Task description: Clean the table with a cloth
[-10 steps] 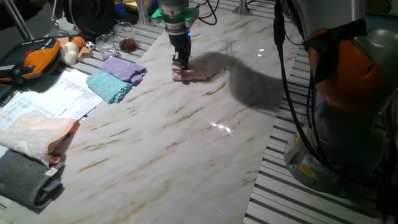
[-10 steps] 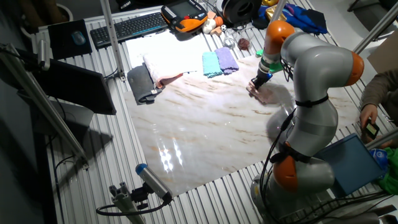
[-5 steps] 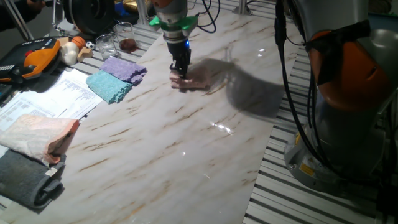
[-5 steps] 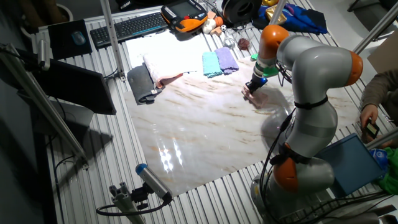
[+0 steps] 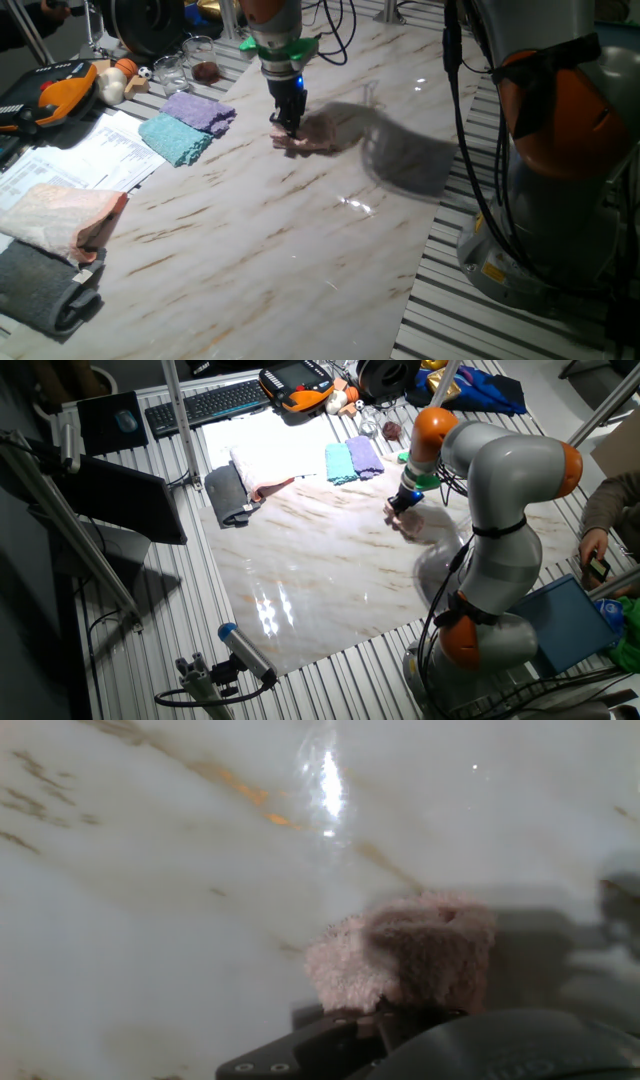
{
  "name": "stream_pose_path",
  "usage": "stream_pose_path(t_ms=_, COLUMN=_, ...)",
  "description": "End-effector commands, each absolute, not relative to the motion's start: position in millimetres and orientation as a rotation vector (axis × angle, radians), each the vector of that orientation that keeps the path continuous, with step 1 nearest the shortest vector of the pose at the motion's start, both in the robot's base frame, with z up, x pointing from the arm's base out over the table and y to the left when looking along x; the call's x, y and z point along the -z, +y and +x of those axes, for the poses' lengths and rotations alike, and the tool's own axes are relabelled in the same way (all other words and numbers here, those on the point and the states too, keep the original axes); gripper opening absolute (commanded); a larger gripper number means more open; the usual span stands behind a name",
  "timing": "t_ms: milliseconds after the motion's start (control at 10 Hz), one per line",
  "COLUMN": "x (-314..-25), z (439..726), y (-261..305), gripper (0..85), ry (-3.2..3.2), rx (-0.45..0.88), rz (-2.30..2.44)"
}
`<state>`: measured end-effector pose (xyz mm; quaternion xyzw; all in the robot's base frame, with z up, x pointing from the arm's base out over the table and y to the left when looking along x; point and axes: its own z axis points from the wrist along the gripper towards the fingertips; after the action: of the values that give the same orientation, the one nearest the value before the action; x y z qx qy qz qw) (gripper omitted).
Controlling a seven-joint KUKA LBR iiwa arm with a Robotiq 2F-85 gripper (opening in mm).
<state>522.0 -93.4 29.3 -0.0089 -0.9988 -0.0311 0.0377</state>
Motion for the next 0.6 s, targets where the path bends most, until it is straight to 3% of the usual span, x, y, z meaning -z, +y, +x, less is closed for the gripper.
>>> stream_pose_path(t_ms=0, x=-29, z=521, y=-90, gripper=0.0, ry=-3.061, rx=0.097, rz=-0.037)
stream_pose_path(t_ms=500, x=-29, z=519, y=-66, gripper=0.0, ry=-3.062, rx=0.099, rz=-0.113)
